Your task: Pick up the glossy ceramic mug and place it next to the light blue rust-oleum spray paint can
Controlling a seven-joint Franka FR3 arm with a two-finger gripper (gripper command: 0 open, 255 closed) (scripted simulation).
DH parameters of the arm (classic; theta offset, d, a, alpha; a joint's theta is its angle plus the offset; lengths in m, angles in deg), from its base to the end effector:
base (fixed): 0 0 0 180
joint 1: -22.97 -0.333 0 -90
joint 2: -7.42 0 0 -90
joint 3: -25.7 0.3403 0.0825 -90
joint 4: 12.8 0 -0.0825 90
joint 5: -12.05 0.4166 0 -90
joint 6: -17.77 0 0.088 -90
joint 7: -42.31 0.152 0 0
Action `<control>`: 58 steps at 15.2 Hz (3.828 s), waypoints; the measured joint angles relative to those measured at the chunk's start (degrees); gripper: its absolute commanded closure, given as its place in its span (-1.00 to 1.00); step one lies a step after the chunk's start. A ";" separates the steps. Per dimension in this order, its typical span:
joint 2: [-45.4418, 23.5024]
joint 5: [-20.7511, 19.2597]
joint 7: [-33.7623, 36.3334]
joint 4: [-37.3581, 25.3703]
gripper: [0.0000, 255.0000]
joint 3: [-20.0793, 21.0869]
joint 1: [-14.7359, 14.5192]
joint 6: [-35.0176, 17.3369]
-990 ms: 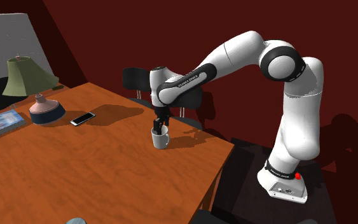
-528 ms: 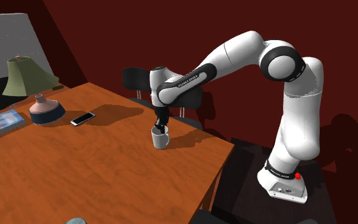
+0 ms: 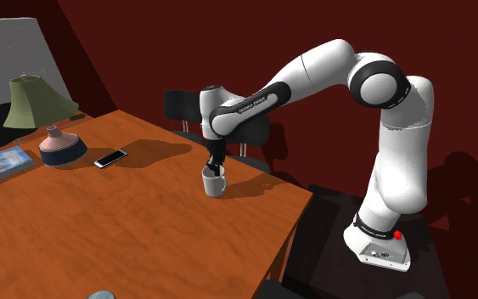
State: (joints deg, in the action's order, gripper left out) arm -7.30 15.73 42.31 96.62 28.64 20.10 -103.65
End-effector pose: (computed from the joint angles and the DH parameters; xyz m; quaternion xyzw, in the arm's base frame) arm 0.6344 0.0691 0.3201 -0.9986 -0.0326 0.0253 0.0323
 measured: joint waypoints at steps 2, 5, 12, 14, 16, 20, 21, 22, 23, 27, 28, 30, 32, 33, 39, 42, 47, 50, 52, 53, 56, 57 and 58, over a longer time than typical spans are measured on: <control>0.57 -0.01 0.04 -0.62 1.00 -0.01 0.02 1.19; 1.55 -0.02 0.17 -1.71 1.00 -0.01 0.04 3.24; 3.19 -0.08 0.48 -4.98 1.00 0.00 0.05 8.14; 3.67 -0.09 0.51 -6.00 1.00 -0.02 0.09 9.65; 4.27 -0.09 0.53 -6.69 1.00 -0.04 0.13 10.94; 4.86 -0.13 0.81 -8.95 1.00 0.00 0.08 13.78; 4.82 -0.14 0.91 -9.72 1.00 0.03 0.05 14.50; 4.92 -0.15 0.96 -10.50 1.00 0.02 0.05 15.38; 4.90 -0.17 1.03 -11.28 1.00 0.03 0.04 16.14; 5.51 -0.18 1.15 -13.54 1.00 0.02 0.08 19.01; 5.43 -0.19 1.13 -14.33 1.00 -0.01 0.12 19.72; 5.80 -0.19 1.12 -15.48 1.00 -0.06 0.18 21.25; 5.48 -0.21 1.19 -17.33 1.00 -0.06 0.19 22.77; 5.46 -0.23 1.36 -18.11 1.00 -0.01 0.12 23.52; 5.11 -0.27 1.54 -23.30 1.00 -0.05 0.19 28.36; 4.53 -0.31 1.74 -26.45 1.00 -0.03 0.16 30.92; 3.40 -0.36 2.01 -31.91 1.00 -0.01 0.14 35.24; 3.30 -0.38 2.76 -33.51 1.00 0.24 -0.26 36.71; 4.11 -0.39 4.71 -32.95 1.00 1.04 -1.45 36.84; 5.01 -0.35 5.64 -31.48 1.00 1.43 -2.02 36.22; 6.48 -0.34 9.60 -29.55 1.00 3.11 -4.37 35.47; 6.68 -0.34 10.85 -29.55 1.00 3.64 -5.09 35.59; 6.82 -0.34 12.02 -29.20 1.00 4.15 -5.77 35.27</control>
State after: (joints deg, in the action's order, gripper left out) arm -0.48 15.38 54.33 67.42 32.78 14.33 -68.38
